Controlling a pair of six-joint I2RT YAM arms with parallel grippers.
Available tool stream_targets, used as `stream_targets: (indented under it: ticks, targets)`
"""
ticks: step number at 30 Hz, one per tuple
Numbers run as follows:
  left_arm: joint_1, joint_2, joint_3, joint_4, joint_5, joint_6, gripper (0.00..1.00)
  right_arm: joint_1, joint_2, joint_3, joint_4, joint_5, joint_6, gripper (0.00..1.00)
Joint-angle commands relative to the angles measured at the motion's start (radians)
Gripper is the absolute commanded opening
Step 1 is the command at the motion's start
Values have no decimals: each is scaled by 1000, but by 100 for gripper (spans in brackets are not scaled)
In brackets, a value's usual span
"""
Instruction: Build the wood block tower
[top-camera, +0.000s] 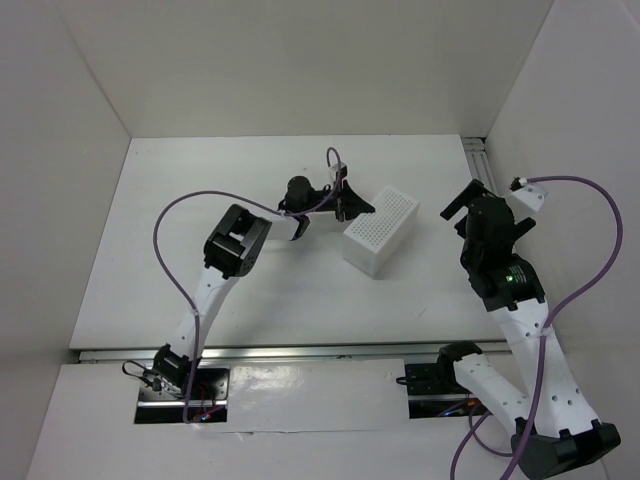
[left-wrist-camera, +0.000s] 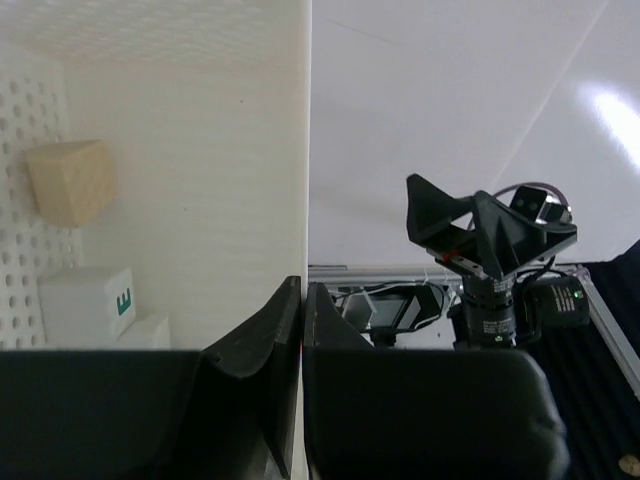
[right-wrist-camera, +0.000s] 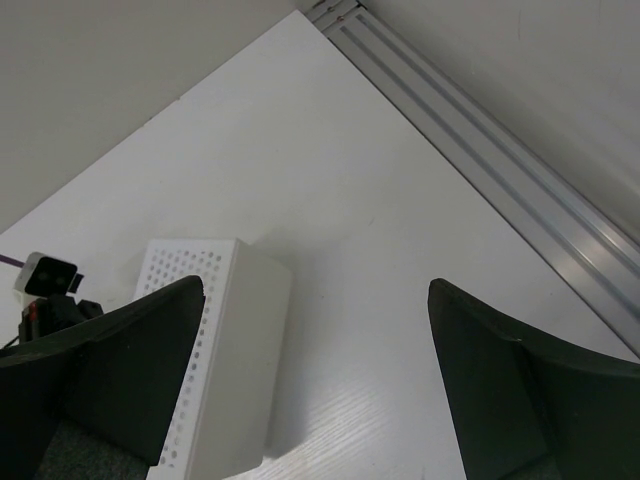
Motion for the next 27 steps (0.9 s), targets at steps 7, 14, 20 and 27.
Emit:
stream_targets:
  ticks: [7, 14, 20, 27]
  targets:
    - [-3, 57, 127, 484, -74, -206, 0, -4, 26, 55, -5, 1, -2, 100]
    - [-22, 187, 284, 524, -202, -312, 0, -4, 26, 55, -5, -17, -2, 100]
    - [-40, 198, 290, 575, -301, -348, 0, -4, 26, 55, -5, -17, -2, 100]
    - [-49, 241, 359, 505, -330, -382, 0, -4, 35, 64, 4, -17, -2, 100]
